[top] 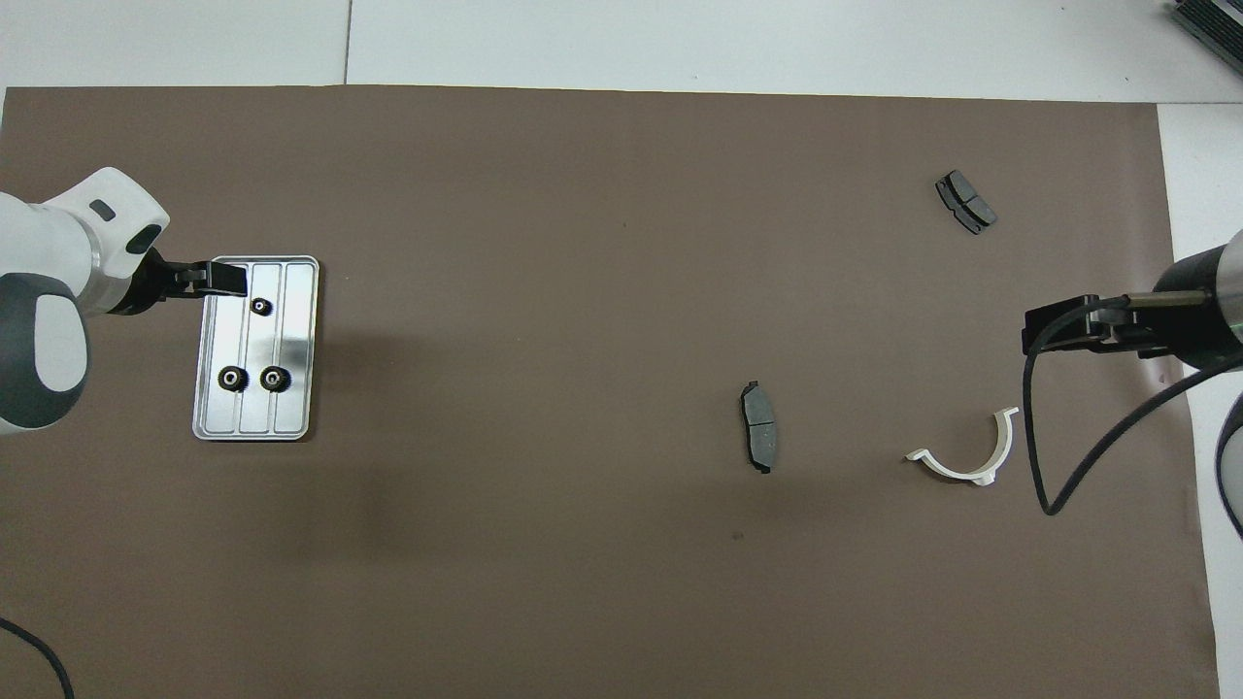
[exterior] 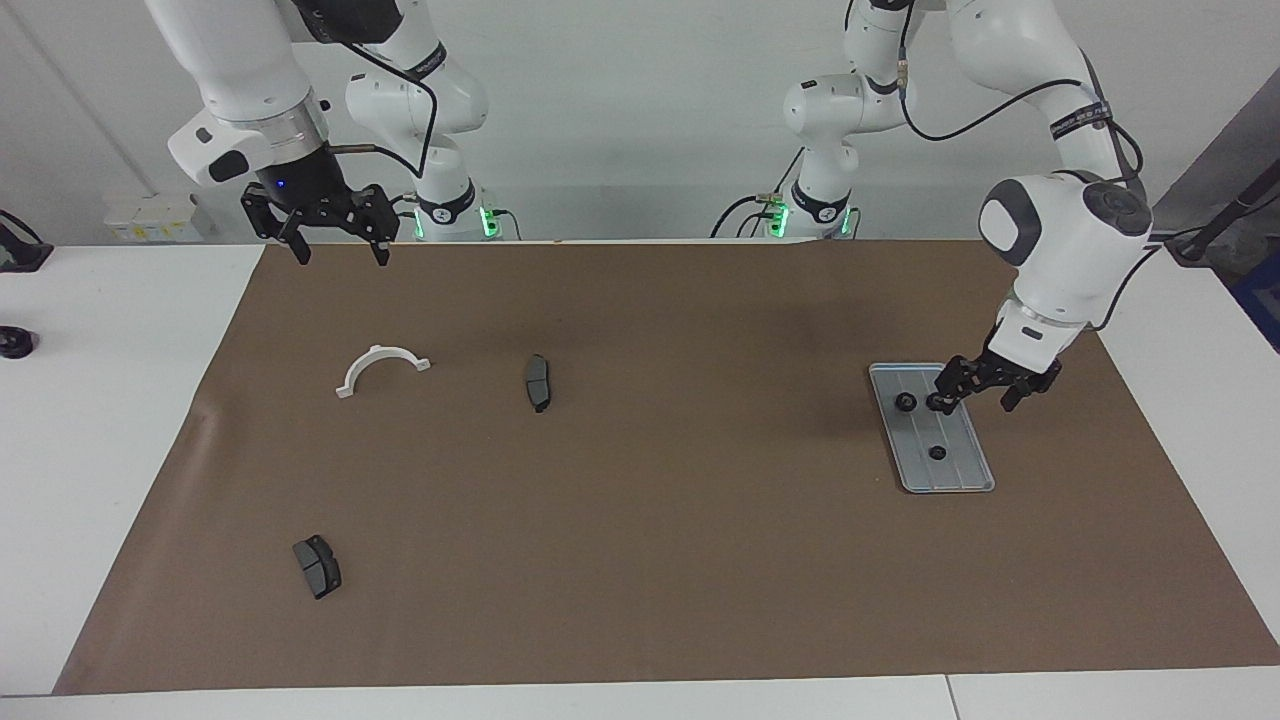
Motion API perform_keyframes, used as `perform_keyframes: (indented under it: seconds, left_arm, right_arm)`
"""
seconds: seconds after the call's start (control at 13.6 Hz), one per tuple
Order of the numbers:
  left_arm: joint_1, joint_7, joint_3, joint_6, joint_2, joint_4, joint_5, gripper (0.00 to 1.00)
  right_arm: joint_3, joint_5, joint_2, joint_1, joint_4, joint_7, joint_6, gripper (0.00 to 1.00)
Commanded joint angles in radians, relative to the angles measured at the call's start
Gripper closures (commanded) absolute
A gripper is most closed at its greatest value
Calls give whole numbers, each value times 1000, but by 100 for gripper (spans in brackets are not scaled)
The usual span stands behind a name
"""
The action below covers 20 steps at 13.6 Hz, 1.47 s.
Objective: Place bearing gear from tray to pile
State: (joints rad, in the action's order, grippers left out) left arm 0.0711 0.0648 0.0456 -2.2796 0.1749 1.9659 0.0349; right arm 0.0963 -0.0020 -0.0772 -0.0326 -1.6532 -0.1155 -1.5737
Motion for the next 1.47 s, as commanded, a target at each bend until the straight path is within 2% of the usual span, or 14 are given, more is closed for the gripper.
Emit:
perform_keyframes:
  seconds: [0.0, 0.29, 0.37, 0.66, 0.73, 0.81, 1.39]
  left_arm:
    - [6, 10, 2, -90, 69, 14, -12, 0]
    - [6, 13, 3, -146, 135, 13, -19, 0]
    - [6, 13, 2, -152, 147, 13, -20, 6]
    - [6, 13, 3, -153, 147, 30, -20, 44]
    - [3, 13, 3, -158, 149, 30, -20, 56]
    - [3, 13, 3, -166, 153, 30, -20, 60]
    - [-8, 9, 2, -178, 150, 70, -20, 60]
  right_arm:
    - [5, 4, -24, -9, -28, 0, -9, 0]
    - [5, 4, -24, -9, -28, 0, -9, 0]
    - [5, 4, -24, -9, -28, 0, -9, 0]
    - [5, 4, -24, -9, -28, 0, -9, 0]
    - [5, 4, -24, -9, -28, 0, -9, 0]
    - [5, 4, -24, -9, -28, 0, -9, 0]
    - [5, 4, -24, -9, -28, 0, -9, 0]
